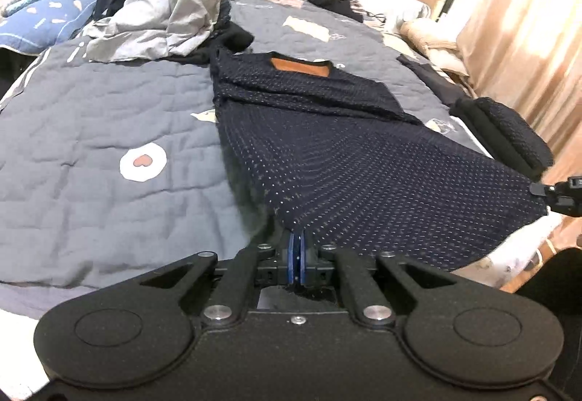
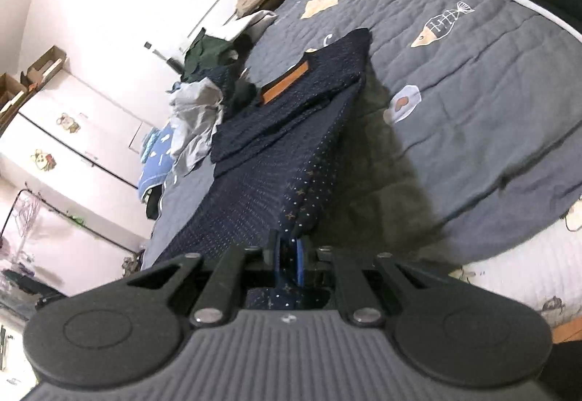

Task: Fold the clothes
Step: 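Hold the hem with both tools and pull it toward the bed edge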

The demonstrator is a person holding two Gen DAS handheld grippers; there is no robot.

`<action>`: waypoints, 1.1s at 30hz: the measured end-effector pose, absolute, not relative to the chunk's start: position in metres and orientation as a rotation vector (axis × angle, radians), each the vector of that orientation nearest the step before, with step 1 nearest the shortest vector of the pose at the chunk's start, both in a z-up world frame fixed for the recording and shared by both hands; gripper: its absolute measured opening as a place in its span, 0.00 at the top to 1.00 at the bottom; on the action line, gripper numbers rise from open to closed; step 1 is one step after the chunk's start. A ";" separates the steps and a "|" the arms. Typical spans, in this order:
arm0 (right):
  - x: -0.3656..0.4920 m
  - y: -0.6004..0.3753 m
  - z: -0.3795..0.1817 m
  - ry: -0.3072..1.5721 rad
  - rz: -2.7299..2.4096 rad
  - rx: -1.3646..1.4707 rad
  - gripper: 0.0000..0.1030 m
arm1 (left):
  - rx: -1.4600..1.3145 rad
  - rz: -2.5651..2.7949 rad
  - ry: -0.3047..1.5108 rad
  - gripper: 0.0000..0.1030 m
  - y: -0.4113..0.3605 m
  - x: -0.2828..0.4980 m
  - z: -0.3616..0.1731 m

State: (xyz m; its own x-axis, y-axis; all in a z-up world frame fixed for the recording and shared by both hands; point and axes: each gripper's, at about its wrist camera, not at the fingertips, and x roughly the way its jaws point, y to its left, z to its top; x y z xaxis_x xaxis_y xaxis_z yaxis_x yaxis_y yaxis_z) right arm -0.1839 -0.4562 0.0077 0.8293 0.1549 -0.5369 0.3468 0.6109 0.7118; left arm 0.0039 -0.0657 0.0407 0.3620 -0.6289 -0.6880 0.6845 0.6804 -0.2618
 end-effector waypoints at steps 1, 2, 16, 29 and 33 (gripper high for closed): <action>-0.188 -0.454 0.009 0.608 -0.108 0.924 0.92 | 0.072 -0.859 0.849 0.97 -0.064 -0.001 0.043; -0.192 -0.452 0.010 0.613 -0.098 0.924 0.92 | 0.070 -0.871 0.846 0.98 -0.061 -0.006 0.046; -0.199 -0.445 -0.024 0.761 -0.146 0.842 0.96 | 0.135 -0.803 0.950 0.98 -0.079 -0.008 0.003; -0.171 -0.431 -0.049 0.937 -0.194 0.623 0.93 | 0.122 -0.703 1.164 0.52 -0.106 0.017 -0.079; -0.158 -0.424 -0.056 0.979 -0.202 0.540 0.93 | 0.171 -0.685 1.187 0.52 -0.113 0.017 -0.091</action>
State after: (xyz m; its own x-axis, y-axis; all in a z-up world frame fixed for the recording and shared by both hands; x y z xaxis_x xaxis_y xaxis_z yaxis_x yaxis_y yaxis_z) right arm -0.1577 -0.4244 -0.0561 0.5515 0.0756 -0.8307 0.3985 0.8510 0.3421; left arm 0.0172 -0.1133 -0.0914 0.2004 -0.4011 -0.8939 0.5734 0.7878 -0.2250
